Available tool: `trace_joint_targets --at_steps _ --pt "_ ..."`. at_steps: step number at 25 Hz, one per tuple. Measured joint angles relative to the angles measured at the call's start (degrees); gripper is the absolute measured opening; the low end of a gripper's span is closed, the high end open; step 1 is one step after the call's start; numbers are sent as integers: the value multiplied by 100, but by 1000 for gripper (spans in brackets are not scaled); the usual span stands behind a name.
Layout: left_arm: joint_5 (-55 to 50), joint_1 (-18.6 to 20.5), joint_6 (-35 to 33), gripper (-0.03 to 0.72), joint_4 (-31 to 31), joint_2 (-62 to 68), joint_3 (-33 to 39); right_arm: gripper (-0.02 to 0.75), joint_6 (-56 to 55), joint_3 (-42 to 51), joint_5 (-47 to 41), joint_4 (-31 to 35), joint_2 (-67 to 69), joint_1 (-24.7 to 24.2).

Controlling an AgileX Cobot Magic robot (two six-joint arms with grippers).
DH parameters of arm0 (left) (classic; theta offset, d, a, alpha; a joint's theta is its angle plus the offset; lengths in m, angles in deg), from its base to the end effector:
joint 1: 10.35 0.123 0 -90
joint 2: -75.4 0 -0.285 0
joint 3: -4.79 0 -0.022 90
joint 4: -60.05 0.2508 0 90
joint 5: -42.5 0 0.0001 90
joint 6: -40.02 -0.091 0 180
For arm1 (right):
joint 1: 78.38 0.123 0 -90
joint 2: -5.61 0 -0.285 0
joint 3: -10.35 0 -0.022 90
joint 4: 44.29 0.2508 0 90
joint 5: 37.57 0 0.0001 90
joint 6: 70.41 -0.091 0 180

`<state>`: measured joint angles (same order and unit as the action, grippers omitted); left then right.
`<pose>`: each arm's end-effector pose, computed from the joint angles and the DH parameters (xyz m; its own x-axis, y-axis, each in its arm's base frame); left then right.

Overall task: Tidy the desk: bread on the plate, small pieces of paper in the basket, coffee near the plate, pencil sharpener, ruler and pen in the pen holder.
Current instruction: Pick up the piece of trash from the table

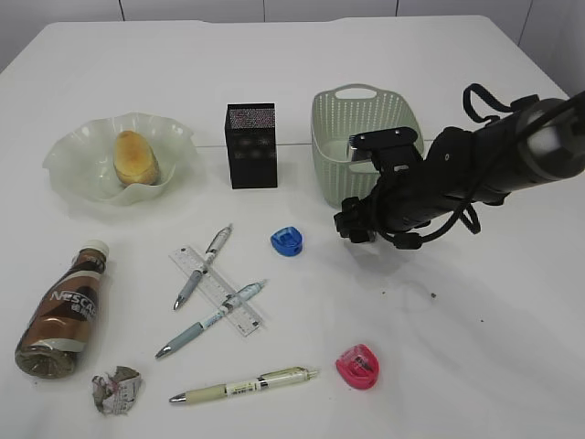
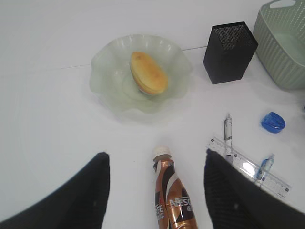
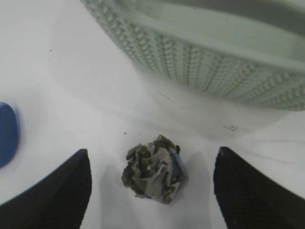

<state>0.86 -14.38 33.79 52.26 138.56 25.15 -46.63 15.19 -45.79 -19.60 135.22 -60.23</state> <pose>0.1913 -0.0217 0.3755 -0.5697 0.0470 -0.8205 0.1476 0.9880 -0.0459 0.4089 0.1398 0.1111 -0.7522 -0.2340 -0.6161 -0.3370 0.9399 0.0544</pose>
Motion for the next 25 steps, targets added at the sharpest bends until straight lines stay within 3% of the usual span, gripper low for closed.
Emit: trace_joint_targets --at_steps 10,18,25 --pt "-13 0 0 434 0 0 0 557 0 0 21 0 39 0" --pt "-13 0 0 433 0 0 0 225 0 0 21 0 98 0" --pt "-23 0 0 433 0 0 0 17 0 -14 33 0 98 0"
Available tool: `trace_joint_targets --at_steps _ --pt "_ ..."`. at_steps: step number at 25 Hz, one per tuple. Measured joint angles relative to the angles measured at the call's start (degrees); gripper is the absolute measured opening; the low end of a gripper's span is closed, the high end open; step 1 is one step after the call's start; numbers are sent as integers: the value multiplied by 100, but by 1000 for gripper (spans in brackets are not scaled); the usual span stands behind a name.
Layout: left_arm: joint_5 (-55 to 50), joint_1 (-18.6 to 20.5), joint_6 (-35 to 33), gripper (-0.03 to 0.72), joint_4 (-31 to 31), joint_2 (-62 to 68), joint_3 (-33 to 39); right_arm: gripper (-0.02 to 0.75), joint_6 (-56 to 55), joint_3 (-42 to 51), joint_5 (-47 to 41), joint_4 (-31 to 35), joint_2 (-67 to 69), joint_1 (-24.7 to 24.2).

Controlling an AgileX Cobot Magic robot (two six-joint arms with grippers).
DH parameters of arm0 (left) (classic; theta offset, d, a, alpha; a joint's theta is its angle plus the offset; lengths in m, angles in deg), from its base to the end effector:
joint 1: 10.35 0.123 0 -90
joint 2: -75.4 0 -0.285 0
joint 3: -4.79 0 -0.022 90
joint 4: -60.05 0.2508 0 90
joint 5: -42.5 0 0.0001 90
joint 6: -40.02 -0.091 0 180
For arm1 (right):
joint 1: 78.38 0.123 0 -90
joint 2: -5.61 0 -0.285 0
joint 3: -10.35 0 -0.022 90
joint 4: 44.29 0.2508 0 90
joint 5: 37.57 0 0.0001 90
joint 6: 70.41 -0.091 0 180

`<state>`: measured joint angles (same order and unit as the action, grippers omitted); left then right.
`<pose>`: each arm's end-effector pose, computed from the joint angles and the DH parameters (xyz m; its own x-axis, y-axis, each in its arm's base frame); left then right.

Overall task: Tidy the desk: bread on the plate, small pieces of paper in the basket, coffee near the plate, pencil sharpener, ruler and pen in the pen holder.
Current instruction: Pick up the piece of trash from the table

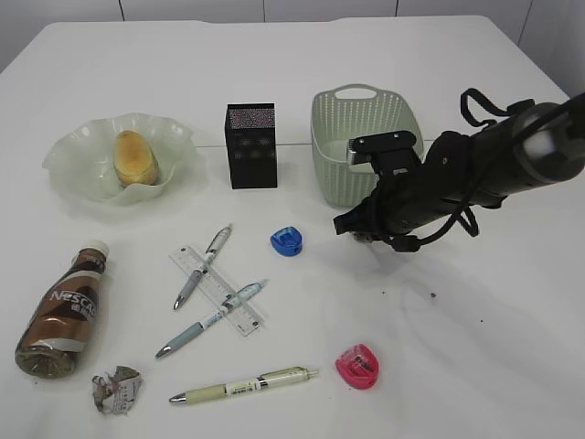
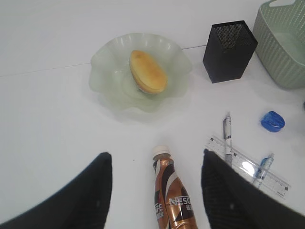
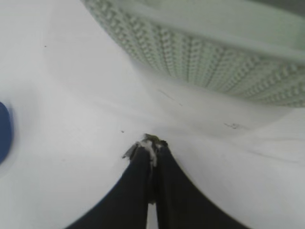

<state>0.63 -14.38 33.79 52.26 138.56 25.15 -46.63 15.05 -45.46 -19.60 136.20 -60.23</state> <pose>0.1910 -0.0217 0.3752 -0.5729 0.0476 -0.8182 0.1479 0.9879 -0.0462 0.4096 0.1398 0.1046 -0.7577 -0.2355 -0.6086 -0.3349 0.9408 0.0530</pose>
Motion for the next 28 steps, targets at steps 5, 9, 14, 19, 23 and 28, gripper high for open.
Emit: trace_joint_targets --at_steps 5,9,14,19,23,28 --pt "-13 0 0 433 0 0 0 -13 0 -8 -153 0 -24 0" --pt "-34 0 0 433 0 0 0 -13 0 -8 -761 40 -167 0" --pt "-34 0 0 433 0 0 0 -14 -99 2 -1368 78 -321 0" --pt "-57 0 0 433 0 0 0 -14 -210 2 -1940 88 -665 0" --pt "-79 0 0 433 0 0 0 -14 -519 2 -2339 -240 -1026 0" --pt "-119 0 0 433 0 0 0 -13 -1747 -405 -3503 -1684 -1307 0"
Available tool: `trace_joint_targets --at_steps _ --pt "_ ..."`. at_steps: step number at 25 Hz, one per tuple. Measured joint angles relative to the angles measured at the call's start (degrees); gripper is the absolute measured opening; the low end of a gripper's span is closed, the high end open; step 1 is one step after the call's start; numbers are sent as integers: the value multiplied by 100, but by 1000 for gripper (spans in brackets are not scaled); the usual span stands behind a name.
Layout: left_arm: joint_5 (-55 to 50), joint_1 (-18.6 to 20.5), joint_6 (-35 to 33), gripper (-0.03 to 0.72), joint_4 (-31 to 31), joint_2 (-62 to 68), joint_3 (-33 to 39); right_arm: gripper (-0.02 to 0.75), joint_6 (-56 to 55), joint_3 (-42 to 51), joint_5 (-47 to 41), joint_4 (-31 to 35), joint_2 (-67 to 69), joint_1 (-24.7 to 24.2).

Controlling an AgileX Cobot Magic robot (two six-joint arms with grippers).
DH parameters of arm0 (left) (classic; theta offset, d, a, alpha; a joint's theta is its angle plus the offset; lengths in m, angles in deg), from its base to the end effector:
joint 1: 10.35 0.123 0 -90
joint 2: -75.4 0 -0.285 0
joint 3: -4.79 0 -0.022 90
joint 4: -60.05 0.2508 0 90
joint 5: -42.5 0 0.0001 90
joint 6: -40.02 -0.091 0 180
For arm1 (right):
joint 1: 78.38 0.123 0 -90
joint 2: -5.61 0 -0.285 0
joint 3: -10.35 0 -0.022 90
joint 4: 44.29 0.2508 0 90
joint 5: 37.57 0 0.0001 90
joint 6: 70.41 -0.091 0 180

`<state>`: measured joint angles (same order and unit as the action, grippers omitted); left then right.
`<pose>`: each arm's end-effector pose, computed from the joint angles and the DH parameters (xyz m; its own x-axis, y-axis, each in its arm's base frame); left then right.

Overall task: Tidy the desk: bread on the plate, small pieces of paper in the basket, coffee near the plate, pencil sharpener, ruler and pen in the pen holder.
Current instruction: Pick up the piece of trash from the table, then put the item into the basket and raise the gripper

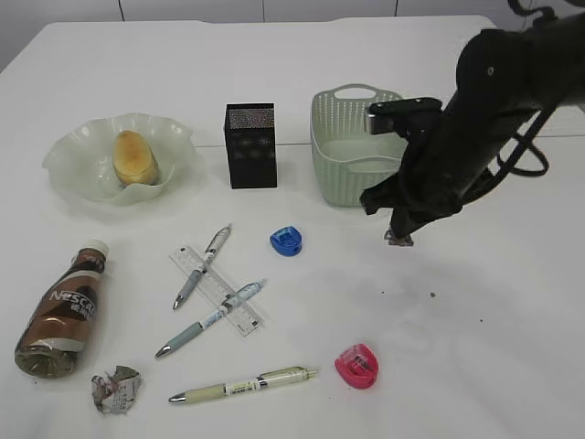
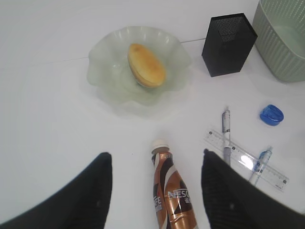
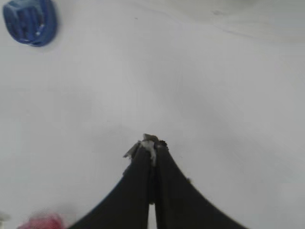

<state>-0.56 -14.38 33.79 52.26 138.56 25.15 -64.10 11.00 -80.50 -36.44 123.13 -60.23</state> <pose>0.1899 -0.0218 0.3737 -0.5894 0.0506 -0.8062 0.1497 0.9876 -0.0475 0.3706 0.1304 0.1911 -0.8943 -0.3031 -0.3292 -0.3477 0.9338 0.0847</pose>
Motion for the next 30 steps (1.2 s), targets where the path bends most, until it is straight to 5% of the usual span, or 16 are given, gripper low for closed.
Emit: trace_joint_targets --at_steps 3,9,18,30 --pt "-22 0 0 433 0 0 0 -14 -455 -525 -731 -682 -11 0" --pt "-44 0 0 433 -24 0 0 -14 -631 -1712 -1213 -938 20 0" --pt "-195 0 0 433 -69 0 0 -13 -994 -3242 -1045 -1443 580 0" --pt "-219 0 0 423 -79 0 0 60 -1070 -3772 -380 -1558 1465 0"
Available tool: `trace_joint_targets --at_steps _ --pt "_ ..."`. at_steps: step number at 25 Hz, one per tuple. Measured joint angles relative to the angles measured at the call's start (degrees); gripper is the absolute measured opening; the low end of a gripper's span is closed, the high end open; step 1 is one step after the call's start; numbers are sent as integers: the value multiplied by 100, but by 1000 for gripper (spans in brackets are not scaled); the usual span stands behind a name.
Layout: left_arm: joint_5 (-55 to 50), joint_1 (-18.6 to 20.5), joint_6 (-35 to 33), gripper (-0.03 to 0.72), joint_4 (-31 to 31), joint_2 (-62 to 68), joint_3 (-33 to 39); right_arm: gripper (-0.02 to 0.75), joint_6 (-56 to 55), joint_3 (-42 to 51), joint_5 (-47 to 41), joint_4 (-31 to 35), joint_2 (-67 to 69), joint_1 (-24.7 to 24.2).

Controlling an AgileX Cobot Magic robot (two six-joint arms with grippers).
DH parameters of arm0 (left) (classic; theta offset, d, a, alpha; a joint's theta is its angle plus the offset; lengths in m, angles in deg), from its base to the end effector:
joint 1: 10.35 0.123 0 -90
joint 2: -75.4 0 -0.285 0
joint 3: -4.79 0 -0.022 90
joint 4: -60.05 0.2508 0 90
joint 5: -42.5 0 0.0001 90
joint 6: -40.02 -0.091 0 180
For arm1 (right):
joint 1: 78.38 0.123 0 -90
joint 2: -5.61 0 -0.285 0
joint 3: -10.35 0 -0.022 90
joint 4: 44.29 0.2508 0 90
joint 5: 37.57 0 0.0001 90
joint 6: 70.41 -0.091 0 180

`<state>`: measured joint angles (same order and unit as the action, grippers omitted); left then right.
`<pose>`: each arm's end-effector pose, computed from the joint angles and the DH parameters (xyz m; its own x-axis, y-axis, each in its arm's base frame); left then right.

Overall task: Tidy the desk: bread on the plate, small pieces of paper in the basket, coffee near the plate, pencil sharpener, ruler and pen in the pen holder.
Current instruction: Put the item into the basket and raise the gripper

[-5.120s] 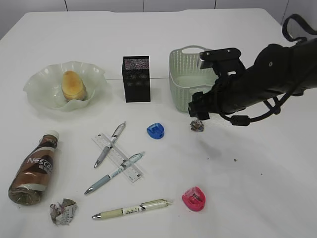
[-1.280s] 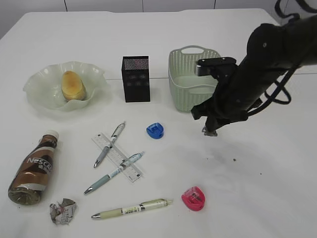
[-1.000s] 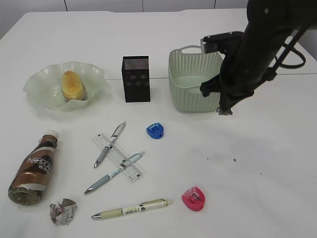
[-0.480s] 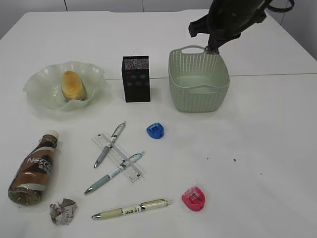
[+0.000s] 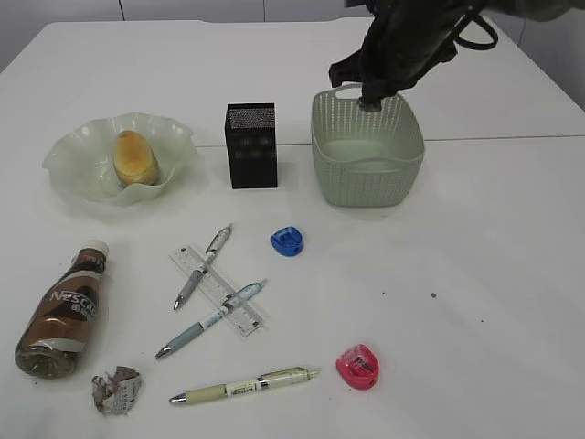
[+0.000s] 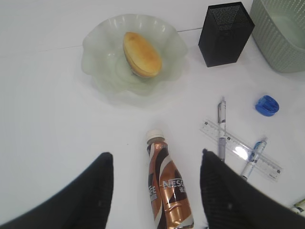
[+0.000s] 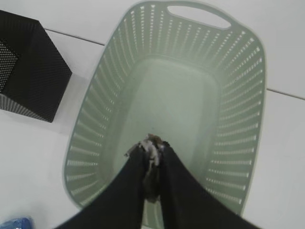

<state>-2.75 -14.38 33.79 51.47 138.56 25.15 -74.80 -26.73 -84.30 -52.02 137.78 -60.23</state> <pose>0.1877 -0.0229 0.3711 -0.6198 0.0466 -0.7834 0.1545 0.9859 -0.0636 0.4773 0.1471 0.2629 -0.7401 -0.2595 -0.6204 -0.2641 0.9606 -0.0867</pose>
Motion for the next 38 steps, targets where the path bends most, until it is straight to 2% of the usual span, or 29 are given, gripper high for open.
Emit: trace_joint_targets --at_steps 6,9,12,17,25,30,35,38 --pt "-10 0 0 423 0 0 0 214 -10 -23 223 -48 306 0" --pt "-10 0 0 423 0 0 0 324 -62 -23 359 -60 353 0" --pt "-10 0 0 423 0 0 0 384 -71 -23 423 -110 353 0" --pt "-10 0 0 421 0 0 0 398 -84 -217 66 -133 353 0" --pt "-135 0 0 421 14 0 0 398 -84 -932 -2206 -108 353 0" --pt "-157 0 0 417 51 0 0 398 -86 -1094 -2393 0 353 0" --pt "-397 0 0 407 104 0 0 398 11 -1094 -2438 773 208 15" --pt "-520 0 0 405 138 0 0 398 46 -990 -2438 916 -150 135"
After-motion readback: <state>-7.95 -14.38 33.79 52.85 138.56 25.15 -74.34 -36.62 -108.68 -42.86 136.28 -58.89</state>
